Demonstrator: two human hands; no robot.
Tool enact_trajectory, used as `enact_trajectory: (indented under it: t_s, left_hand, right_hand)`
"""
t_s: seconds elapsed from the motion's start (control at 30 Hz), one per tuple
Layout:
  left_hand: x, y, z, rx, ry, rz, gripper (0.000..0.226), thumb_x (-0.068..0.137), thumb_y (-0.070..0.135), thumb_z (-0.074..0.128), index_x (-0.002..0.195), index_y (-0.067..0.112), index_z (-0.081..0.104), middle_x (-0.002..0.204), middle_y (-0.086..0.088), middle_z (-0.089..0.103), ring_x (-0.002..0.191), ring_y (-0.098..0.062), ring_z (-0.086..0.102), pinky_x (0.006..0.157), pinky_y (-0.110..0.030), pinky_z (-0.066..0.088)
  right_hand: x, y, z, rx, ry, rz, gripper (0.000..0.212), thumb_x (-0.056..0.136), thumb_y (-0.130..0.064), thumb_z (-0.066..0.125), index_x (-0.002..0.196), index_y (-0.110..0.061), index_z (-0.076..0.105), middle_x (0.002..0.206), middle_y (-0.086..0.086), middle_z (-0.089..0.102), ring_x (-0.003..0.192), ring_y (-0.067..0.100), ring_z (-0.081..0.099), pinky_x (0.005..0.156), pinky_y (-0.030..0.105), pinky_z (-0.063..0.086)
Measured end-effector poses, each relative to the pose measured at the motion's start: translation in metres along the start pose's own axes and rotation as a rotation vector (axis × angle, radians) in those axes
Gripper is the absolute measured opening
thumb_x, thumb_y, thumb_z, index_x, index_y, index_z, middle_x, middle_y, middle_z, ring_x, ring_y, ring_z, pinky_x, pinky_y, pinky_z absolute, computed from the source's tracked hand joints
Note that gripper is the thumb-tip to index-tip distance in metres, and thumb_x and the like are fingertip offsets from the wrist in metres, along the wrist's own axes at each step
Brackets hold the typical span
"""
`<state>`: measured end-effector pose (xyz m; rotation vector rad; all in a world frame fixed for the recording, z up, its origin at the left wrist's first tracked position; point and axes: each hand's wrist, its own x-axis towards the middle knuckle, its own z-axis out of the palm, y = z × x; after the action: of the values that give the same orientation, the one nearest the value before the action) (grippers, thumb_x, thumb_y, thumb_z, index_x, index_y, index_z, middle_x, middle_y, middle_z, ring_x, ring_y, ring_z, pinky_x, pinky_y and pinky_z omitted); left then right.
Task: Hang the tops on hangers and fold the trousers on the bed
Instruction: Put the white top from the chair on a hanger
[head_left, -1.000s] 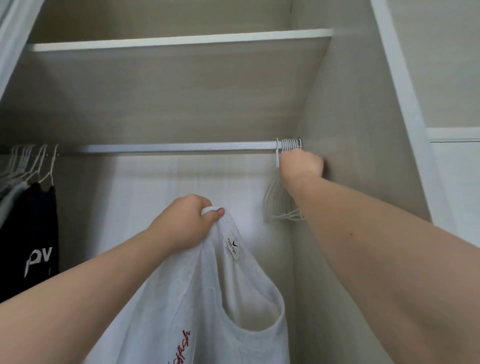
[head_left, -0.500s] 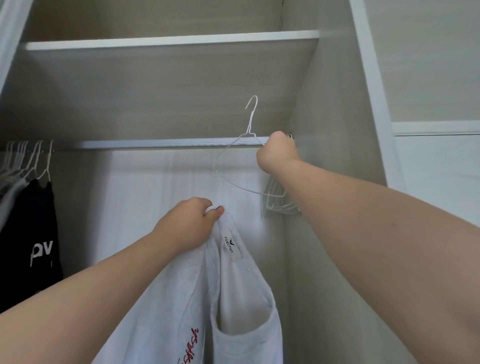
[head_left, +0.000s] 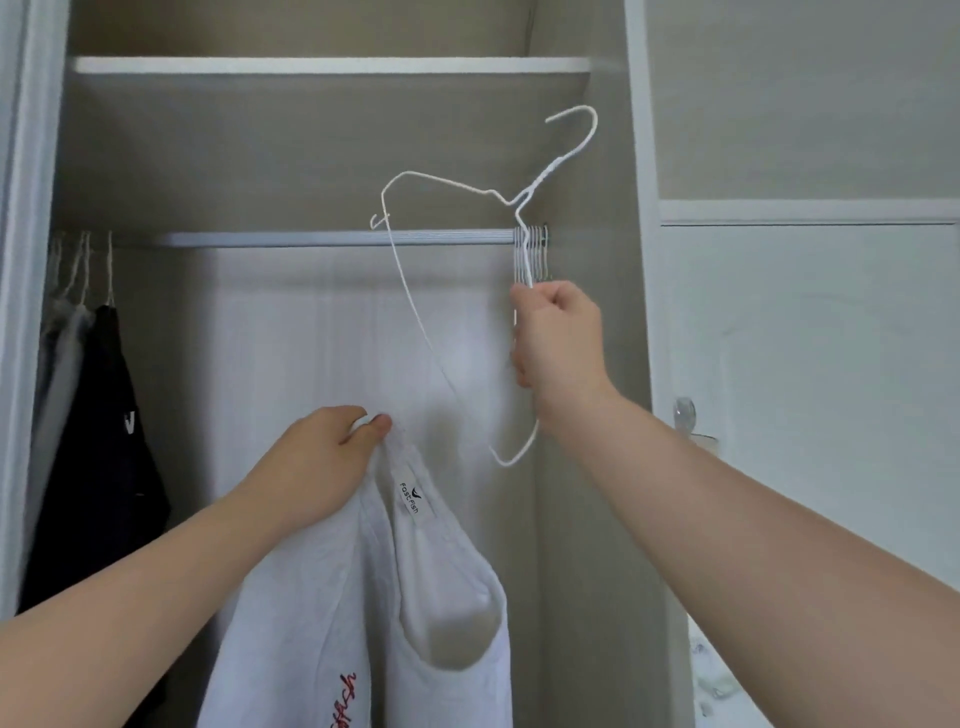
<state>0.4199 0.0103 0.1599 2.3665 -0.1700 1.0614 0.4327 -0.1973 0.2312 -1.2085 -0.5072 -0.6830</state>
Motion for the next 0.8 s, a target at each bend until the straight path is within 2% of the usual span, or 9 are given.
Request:
enact_trajectory:
  t_s: [0.07,0.13,0.23,0.3,0.37,0.5,0.67,0.73,0.8]
  left_hand:
    - [-0.023,-0.001,-0.002,-0.015,-0.024,-0.028,0.046,0.105,0.039,0.046,0.067,0.013,0.04,0.055,0.0,0.039,0.051,-0.018,0.04,0.052,-0.031,0.031]
    - [-0.045,-0.002,0.0,-0.036,-0.064,-0.066,0.046,0.105,0.037,0.047,0.065,0.014,0.04,0.053,0.003,0.037,0.051,-0.018,0.038,0.052,-0.032,0.03]
    - [-0.079,-0.004,0.012,-0.089,-0.134,-0.106,0.046,0.105,0.034,0.048,0.064,0.016,0.037,0.056,0.0,0.036,0.056,-0.021,0.036,0.054,-0.034,0.028]
    - [-0.099,-0.005,0.024,-0.117,-0.178,-0.145,0.045,0.105,0.035,0.048,0.066,0.017,0.035,0.06,-0.003,0.034,0.056,-0.02,0.034,0.054,-0.034,0.026]
    - [-0.118,-0.001,0.035,-0.148,-0.215,-0.188,0.043,0.105,0.038,0.047,0.069,0.017,0.035,0.061,-0.003,0.033,0.054,-0.019,0.033,0.054,-0.033,0.026]
    - [-0.156,0.02,0.057,-0.222,-0.268,-0.254,0.041,0.105,0.033,0.047,0.068,0.021,0.032,0.05,0.009,0.03,0.043,-0.01,0.029,0.05,-0.03,0.025]
    - [-0.204,0.06,0.084,-0.214,-0.398,-0.203,0.037,0.104,0.037,0.045,0.072,0.018,0.045,0.058,0.006,0.038,0.048,-0.01,0.033,0.056,-0.03,0.03]
    - [-0.228,0.08,0.095,-0.228,-0.447,-0.192,0.038,0.106,0.036,0.044,0.072,0.018,0.048,0.05,0.016,0.04,0.044,-0.004,0.036,0.052,-0.023,0.032]
    - [-0.252,0.103,0.105,-0.217,-0.51,-0.134,0.038,0.107,0.031,0.043,0.072,0.019,0.049,0.045,0.019,0.04,0.043,-0.001,0.038,0.047,-0.017,0.03]
  right_hand:
    - [-0.022,-0.006,-0.012,0.079,-0.034,0.104,0.022,0.095,-0.022,0.06,0.085,-0.019,0.041,0.056,-0.001,0.032,0.042,0.014,0.025,0.041,0.018,0.021]
    - [-0.039,-0.012,-0.026,0.096,-0.043,0.168,0.023,0.096,-0.022,0.059,0.081,-0.019,0.042,0.05,-0.004,0.027,0.038,0.012,0.02,0.039,0.016,0.016]
    - [-0.074,-0.009,-0.056,-0.072,-0.019,0.152,0.027,0.098,-0.021,0.057,0.072,-0.019,0.061,0.048,-0.004,0.027,0.036,0.011,0.022,0.04,0.018,0.018]
    - [-0.104,-0.005,-0.083,-0.128,-0.026,0.164,0.024,0.098,-0.021,0.057,0.079,-0.017,0.071,0.05,-0.003,0.027,0.037,0.011,0.024,0.04,0.02,0.019]
    - [-0.139,-0.005,-0.114,-0.134,-0.021,0.186,0.021,0.098,-0.018,0.057,0.089,-0.011,0.074,0.049,-0.005,0.026,0.038,0.011,0.022,0.04,0.018,0.018]
    - [-0.218,-0.009,-0.188,-0.26,-0.018,0.102,0.021,0.098,-0.015,0.059,0.09,-0.018,0.078,0.047,-0.008,0.029,0.043,0.011,0.023,0.042,0.016,0.023]
    - [-0.313,-0.008,-0.28,-0.349,-0.052,0.126,0.03,0.096,-0.006,0.059,0.086,-0.025,0.081,0.046,-0.01,0.037,0.046,0.01,0.029,0.045,0.015,0.026]
    - [-0.34,-0.008,-0.313,-0.427,-0.097,0.174,0.035,0.095,-0.003,0.06,0.084,-0.028,0.081,0.047,-0.012,0.04,0.046,0.007,0.034,0.046,0.015,0.028]
    - [-0.359,-0.012,-0.34,-0.518,-0.146,0.2,0.036,0.094,0.002,0.06,0.083,-0.026,0.08,0.047,-0.016,0.048,0.046,0.002,0.042,0.048,0.009,0.031]
